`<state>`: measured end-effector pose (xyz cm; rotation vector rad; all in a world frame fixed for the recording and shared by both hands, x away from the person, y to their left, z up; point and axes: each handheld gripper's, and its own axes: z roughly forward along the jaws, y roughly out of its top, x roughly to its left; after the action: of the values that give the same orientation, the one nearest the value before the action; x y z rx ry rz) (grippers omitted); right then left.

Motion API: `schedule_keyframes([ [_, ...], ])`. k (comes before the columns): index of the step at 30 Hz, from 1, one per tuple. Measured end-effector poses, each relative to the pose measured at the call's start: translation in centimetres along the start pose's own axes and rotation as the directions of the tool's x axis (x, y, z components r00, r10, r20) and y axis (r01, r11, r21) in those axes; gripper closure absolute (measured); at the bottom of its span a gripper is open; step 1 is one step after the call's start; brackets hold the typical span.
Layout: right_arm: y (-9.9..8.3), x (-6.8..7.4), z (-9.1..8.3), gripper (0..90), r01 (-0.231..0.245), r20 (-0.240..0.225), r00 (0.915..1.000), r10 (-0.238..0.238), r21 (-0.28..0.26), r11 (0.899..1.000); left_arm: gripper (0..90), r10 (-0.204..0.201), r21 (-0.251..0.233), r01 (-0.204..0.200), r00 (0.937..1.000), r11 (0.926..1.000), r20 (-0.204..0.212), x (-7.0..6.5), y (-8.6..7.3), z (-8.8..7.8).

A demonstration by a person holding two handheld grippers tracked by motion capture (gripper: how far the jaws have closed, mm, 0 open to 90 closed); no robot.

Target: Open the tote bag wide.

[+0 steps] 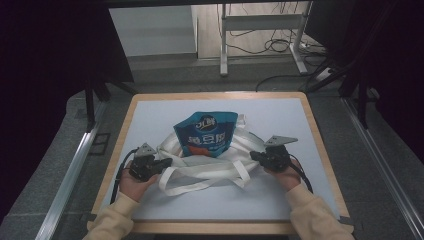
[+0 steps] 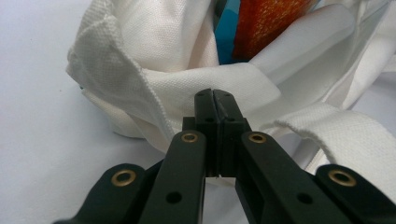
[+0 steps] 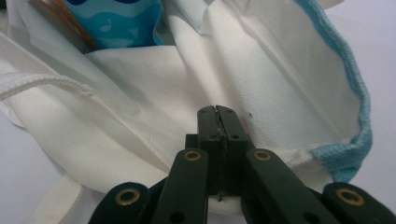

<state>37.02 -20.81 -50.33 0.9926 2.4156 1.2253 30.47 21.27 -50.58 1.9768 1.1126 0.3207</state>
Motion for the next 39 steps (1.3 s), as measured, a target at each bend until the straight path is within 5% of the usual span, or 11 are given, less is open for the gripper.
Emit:
schedule_keyframes([
  [16, 0.5, 0.9, -0.3, 88.6, 0.053, 0.045, 0.9977, -0.051, -0.038, 0.998, 90.0, 0.007, -0.033, -0.007, 1.0000, 0.9994, -0.006, 0.0, 0.7, -0.3],
  [26, 2.7, 2.9, -0.8, 88.5, 0.080, 0.000, 0.9967, -0.081, -0.104, 0.991, 90.0, 0.026, -0.101, -0.028, 0.9994, 0.9945, -0.021, -0.5, 3.1, -1.7],
  [34, 3.7, 5.4, 0.3, 88.6, 0.121, -0.064, 0.9898, -0.127, -0.093, 0.988, 90.0, 0.015, -0.057, -0.017, 0.9995, 0.9982, -0.026, 0.1, 4.5, -0.2],
  [39, 3.4, 5.8, 0.6, 88.6, 0.123, -0.076, 0.9888, -0.128, -0.075, 0.990, 90.0, -0.004, -0.014, 0.003, 0.9995, 0.9999, -0.033, 0.5, 5.3, 1.0],
])
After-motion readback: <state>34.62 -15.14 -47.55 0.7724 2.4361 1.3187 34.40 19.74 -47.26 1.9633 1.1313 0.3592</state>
